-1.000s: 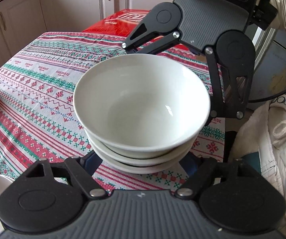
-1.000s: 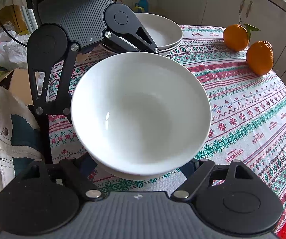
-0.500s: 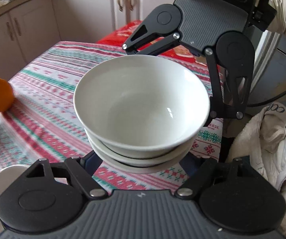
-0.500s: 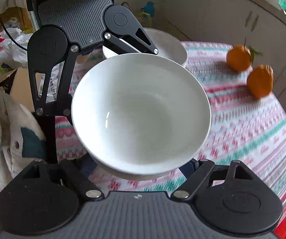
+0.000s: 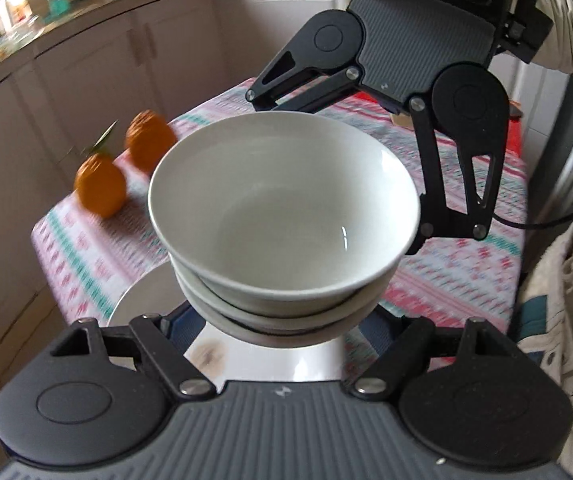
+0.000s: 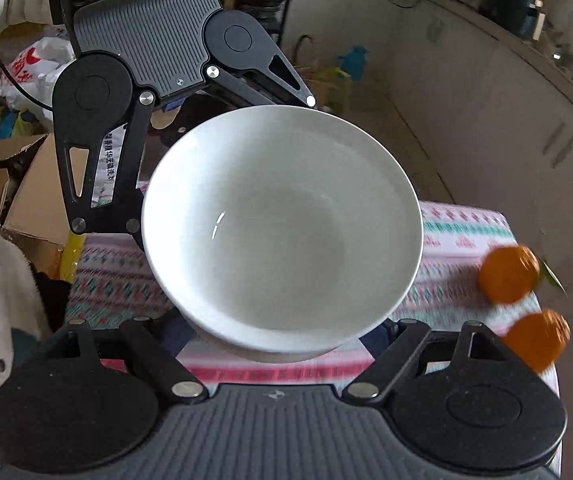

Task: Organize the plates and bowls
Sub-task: 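Lift and carry the bowl stack with both tools toward the plate stack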

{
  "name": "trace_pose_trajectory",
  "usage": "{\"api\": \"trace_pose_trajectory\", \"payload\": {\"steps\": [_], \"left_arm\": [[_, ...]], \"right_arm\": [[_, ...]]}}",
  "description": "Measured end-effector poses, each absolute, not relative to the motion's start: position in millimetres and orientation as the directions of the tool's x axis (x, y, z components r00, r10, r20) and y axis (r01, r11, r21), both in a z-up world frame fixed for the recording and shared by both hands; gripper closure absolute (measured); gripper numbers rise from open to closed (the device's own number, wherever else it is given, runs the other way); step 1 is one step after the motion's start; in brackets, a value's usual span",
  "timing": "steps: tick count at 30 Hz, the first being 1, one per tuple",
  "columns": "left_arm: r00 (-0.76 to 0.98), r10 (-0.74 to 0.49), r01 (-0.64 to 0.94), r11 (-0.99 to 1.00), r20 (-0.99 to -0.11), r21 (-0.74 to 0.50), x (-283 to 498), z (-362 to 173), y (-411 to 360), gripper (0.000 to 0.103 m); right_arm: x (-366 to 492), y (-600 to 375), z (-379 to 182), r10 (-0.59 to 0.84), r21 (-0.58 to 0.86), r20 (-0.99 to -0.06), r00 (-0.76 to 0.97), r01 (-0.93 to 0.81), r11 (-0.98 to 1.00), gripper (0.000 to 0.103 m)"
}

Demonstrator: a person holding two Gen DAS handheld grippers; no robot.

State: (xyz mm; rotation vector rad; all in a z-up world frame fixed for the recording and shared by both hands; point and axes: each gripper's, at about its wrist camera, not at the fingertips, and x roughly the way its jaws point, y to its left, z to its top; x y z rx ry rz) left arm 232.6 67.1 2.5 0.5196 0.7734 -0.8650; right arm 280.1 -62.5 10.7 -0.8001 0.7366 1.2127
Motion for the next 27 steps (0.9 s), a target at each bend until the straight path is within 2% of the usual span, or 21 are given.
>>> {"api": "trace_pose_trajectory", "payload": {"steps": [10,27], "left_arm": [[0.4,-0.465,0.79,0.611,-0.79,0.04,255,-24,107,0.021],[0.386,-0.486,0.792,0.611,-0.784,0.012,265,-36,117,0.021]], "right_arm": [[313,-20,-17,0.484,-0.077,-0.867,0.116,-0.992,0.099,0.015],[336,-18,-31,0.484,0.004,-0.873,0.057,-0.992,0.124,0.015]]}}
